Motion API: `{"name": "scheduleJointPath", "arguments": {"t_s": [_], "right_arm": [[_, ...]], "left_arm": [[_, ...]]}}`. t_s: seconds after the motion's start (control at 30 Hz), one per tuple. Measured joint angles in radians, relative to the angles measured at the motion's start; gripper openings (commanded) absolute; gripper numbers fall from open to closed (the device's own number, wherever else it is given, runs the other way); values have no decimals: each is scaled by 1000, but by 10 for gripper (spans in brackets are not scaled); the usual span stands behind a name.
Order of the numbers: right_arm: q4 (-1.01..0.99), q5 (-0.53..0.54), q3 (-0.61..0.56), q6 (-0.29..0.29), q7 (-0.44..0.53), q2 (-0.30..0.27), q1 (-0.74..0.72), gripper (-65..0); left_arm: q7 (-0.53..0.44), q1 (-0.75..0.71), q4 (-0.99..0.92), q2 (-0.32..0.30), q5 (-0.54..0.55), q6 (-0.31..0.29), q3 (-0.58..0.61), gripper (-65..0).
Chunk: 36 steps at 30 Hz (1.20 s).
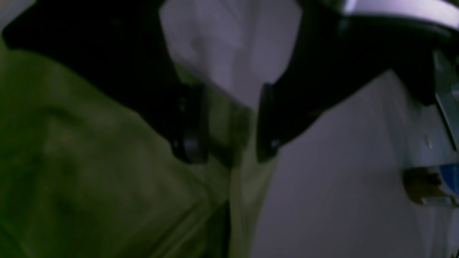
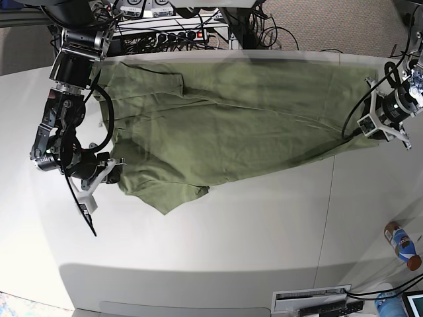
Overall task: Fold the T-shirt properly
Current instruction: 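Hold both edges and raise the left gripper, lifting the shirt end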
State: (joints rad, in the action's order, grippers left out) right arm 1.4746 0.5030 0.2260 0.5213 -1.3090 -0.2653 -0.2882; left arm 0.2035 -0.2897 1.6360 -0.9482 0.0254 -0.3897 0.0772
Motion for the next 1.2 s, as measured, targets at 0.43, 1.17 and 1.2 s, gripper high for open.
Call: {"name": "scheduleJointPath", "arguments": {"t_s": [0.43,1.17,1.2], "right_arm": [[0,4,0,0,0,0,0,-650],[0,4,0,0,1,0,0,-650],[0,4,0,0,1,0,0,-650]], "left_arm": [[-51,67,-107,48,0,-7,0,-545],[281,55,161,-52,124,5,0,-650],[299,48,177,-65,125,6,0,-650]]}}
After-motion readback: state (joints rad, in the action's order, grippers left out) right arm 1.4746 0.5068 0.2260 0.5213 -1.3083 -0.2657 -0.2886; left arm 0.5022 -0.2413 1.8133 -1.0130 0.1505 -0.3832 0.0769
